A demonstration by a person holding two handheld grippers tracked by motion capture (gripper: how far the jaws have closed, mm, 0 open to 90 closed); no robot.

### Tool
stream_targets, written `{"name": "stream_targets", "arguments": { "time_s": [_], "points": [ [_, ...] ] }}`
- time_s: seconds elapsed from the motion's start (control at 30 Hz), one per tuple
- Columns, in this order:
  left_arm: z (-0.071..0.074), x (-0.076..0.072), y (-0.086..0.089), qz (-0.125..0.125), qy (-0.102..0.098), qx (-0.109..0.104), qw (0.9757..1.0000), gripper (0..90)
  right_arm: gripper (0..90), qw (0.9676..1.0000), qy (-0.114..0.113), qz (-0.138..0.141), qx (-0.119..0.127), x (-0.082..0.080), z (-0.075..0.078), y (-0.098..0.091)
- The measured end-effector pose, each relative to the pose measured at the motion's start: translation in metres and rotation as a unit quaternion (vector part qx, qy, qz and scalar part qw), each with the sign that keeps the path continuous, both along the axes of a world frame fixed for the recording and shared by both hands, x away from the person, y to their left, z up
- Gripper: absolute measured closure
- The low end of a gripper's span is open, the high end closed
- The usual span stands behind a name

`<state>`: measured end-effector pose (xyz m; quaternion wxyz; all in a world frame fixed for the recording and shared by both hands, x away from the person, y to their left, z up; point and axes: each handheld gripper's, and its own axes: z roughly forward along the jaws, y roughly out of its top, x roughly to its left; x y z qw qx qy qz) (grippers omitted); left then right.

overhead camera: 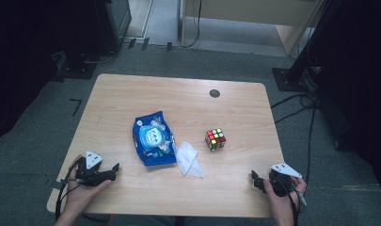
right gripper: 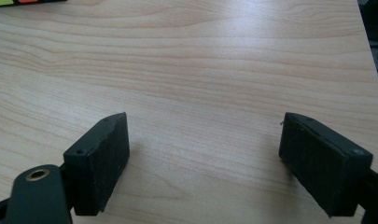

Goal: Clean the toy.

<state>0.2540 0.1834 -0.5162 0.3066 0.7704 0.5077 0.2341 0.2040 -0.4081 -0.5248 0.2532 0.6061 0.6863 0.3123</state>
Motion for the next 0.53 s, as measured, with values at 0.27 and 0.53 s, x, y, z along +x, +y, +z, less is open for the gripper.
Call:
{"name": "stream_targets", "arguments": {
  "time_s": [0.27,0.53],
  "points": [
    [-0.0015,0.0037,0.0011,0.007,0.006,-0.017,0.9998,15.7,12.8,1.0000,0.002,-0.001,-0.002,0.0004,-0.0004,0.0002],
    [-0.0014,0.0050,0.0006,0.002,0.008,-0.018,0.9998,15.7,9.7,0.9999,0.007,-0.009,-0.002,0.0022,-0.0007,-0.0002]
  ]
}}
